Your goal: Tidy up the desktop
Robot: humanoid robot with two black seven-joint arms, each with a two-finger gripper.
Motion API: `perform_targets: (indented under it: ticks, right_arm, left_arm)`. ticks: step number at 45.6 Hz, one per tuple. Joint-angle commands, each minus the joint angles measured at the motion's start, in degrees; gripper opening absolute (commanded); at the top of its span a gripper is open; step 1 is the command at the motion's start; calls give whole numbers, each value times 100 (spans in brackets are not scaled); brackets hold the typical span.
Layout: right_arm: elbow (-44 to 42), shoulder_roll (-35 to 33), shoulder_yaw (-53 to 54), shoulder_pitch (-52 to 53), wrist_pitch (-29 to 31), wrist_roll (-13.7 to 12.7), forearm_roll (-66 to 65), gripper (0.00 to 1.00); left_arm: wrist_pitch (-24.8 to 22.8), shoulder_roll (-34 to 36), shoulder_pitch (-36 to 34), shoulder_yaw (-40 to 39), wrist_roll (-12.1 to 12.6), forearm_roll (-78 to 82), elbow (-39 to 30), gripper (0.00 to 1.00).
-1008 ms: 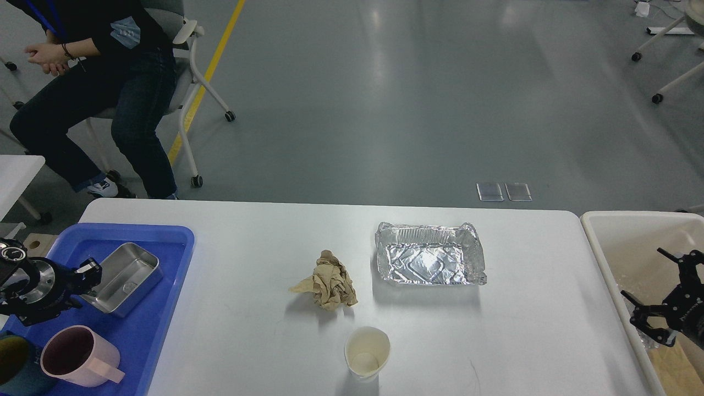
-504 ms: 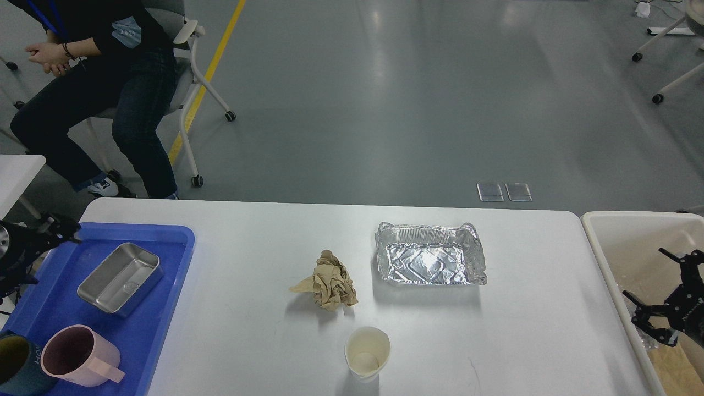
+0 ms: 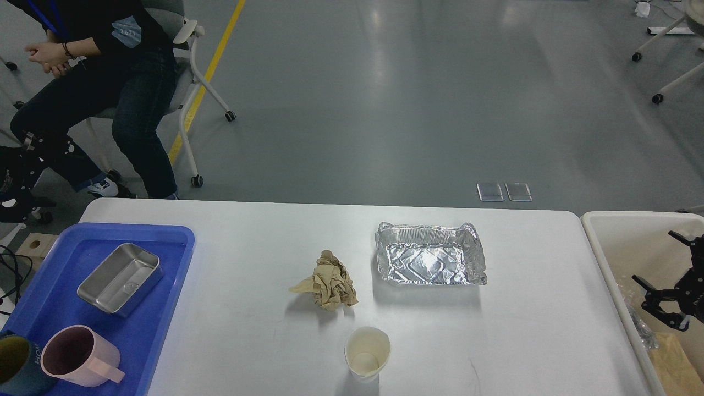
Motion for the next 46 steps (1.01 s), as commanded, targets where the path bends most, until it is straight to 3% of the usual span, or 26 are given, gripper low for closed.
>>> perform_targets:
  ticks: [1, 6, 15, 19, 25, 28, 38, 42, 46]
  right_arm:
    - [-5, -22, -18, 90, -17, -9, 0, 100]
    - [-5, -22, -18, 90, -35, -9, 0, 100]
    - [-5, -22, -27, 46, -43, -9, -61, 100]
    - [-5, -22, -27, 37, -43, -9, -255, 100]
    - [-5, -119, -18, 46, -43, -9, -308, 100]
    - [-5, -119, -18, 46, -43, -9, -308, 100]
    - [-5, -84, -9, 90, -35, -9, -308, 100]
    - [-5, -57, -9, 90, -17, -9, -308, 100]
    - [-14, -48, 0, 90, -8, -9, -299, 100]
  left_arm:
    - [-78, -74, 5, -310, -14, -168, -12, 100]
    - [-69, -92, 14, -407, -14, -440, 15, 100]
    - [668, -934, -154, -704, -85, -923, 58, 100]
    - [1002, -1198, 30, -1214, -94, -1301, 111, 100]
    - [1029, -1760, 540, -1768, -172, -1978, 182, 100]
    - [1029, -2112, 690, -1979, -400, -2215, 225, 100]
    - [1020, -2675, 787, -2191, -1560, -2725, 858, 100]
    - [1055, -2938, 796, -2200, -1816, -3251, 1252, 100]
    - [1091, -3158, 831, -2191, -1843, -3753, 1754, 100]
